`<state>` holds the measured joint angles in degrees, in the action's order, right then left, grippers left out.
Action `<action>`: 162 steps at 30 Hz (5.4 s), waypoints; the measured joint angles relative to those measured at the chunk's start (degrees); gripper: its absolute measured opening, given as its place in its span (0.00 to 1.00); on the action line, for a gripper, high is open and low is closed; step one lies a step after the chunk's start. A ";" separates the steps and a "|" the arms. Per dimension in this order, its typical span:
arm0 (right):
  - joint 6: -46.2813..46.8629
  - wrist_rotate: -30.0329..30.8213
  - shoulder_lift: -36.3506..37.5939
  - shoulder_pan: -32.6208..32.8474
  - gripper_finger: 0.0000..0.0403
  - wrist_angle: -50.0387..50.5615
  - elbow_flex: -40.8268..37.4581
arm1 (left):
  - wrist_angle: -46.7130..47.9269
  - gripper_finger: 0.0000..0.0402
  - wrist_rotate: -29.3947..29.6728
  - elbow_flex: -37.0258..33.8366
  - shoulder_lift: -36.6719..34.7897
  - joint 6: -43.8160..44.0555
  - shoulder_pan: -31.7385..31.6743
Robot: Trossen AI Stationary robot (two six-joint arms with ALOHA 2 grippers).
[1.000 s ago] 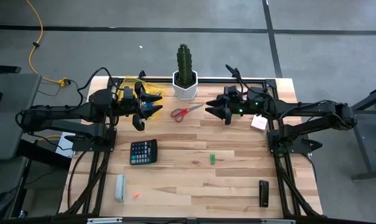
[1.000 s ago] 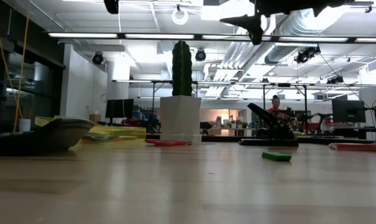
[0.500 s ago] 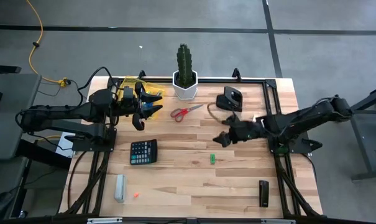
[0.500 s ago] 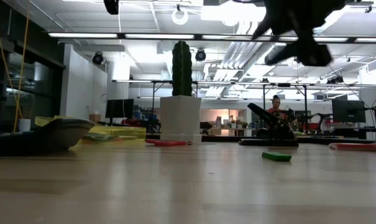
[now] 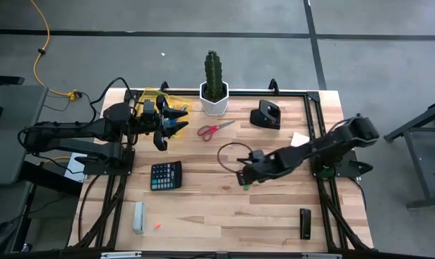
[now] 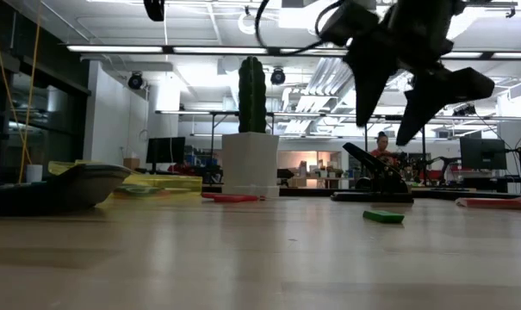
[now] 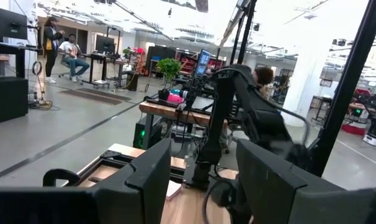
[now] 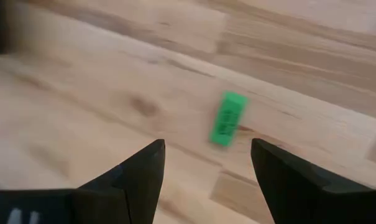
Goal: Pack school essentials
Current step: Put the green eraser into the transparent yellow supply box
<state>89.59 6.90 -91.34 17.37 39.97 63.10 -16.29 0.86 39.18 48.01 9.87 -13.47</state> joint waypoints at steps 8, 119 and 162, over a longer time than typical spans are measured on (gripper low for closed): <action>3.92 -2.12 -12.55 -0.89 0.58 5.88 9.59 | 0.24 0.42 -0.15 0.02 0.00 0.89 0.00; -69.27 -2.41 14.44 -20.24 0.17 -65.19 -9.50 | -2.76 0.42 15.29 11.59 29.05 -11.27 6.47; -65.14 6.15 13.30 -19.61 0.17 -70.40 -9.52 | -10.32 0.42 30.01 14.99 31.45 -18.84 9.42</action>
<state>24.45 13.06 -78.04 -2.24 -30.44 53.58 -26.61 30.87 54.17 79.46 -8.97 -4.05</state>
